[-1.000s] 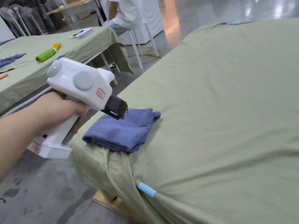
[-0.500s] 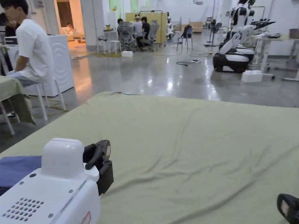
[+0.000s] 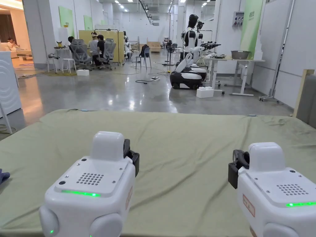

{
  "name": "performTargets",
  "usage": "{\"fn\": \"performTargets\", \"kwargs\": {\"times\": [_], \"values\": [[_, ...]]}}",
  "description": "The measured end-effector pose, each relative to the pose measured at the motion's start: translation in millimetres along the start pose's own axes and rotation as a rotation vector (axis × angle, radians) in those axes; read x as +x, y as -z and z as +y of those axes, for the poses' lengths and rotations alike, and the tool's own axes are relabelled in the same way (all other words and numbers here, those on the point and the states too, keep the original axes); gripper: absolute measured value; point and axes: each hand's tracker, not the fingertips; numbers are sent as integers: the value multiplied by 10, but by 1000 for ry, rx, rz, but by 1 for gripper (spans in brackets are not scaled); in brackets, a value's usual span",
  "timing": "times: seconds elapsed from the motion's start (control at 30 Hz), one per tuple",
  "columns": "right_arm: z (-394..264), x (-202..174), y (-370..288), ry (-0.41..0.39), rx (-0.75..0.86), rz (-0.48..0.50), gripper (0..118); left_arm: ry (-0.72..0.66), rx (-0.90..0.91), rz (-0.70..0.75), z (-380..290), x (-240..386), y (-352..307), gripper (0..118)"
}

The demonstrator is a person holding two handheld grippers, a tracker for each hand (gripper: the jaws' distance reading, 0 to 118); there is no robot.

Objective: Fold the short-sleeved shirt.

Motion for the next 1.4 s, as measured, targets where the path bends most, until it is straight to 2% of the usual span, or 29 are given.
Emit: {"fn": "performTargets", "kwargs": {"times": [0.17,0.2,0.23,0.27,0.3,0.33,0.4,0.43,0.47,0.53,0.6,0.7,0.83,0.9,0.97,1.13,1.4], "values": [[-39,-36,-96,-3,-1,-21,6,-16,12,4,48,-53,-165,0],[-42,-34,-125,8,7,-19,13,-26,14,2,58,-69,-190,0],[-40,-38,-156,21,11,-20,33,-33,13,-1,72,-83,-210,0],[-33,-45,-183,27,11,-30,59,-35,13,-2,83,-79,-217,0],[-23,-46,-174,31,7,-30,92,-37,12,-1,95,-80,-227,0],[-15,-50,-188,36,4,-36,118,-36,10,0,103,-76,-230,20],[-6,-62,-249,41,34,-52,118,-19,-17,26,107,-47,-206,117],[34,-44,-271,46,53,-67,118,-16,-50,31,98,-50,-169,118],[70,-38,-293,45,55,-69,118,-39,9,1,16,9,-258,118],[138,-24,-329,43,48,-75,118,-32,20,13,3,26,-286,118],[105,21,-306,96,15,-87,118,-18,39,8,-25,68,-305,118],[138,77,-305,174,3,-23,118,0,52,24,129,16,-308,118],[256,-9,-317,147,-43,-122,118,-22,67,7,191,-19,-328,118],[295,-2,-337,162,-44,-71,118,-42,64,-7,221,-48,-296,118],[305,12,-370,210,-45,1,118,-50,59,-19,247,-39,-378,118],[351,-46,-420,150,-47,-23,118,-59,65,-25,272,-69,-396,118],[350,-158,-586,164,-3,17,118,-99,53,-29,255,-143,-403,118]]}}
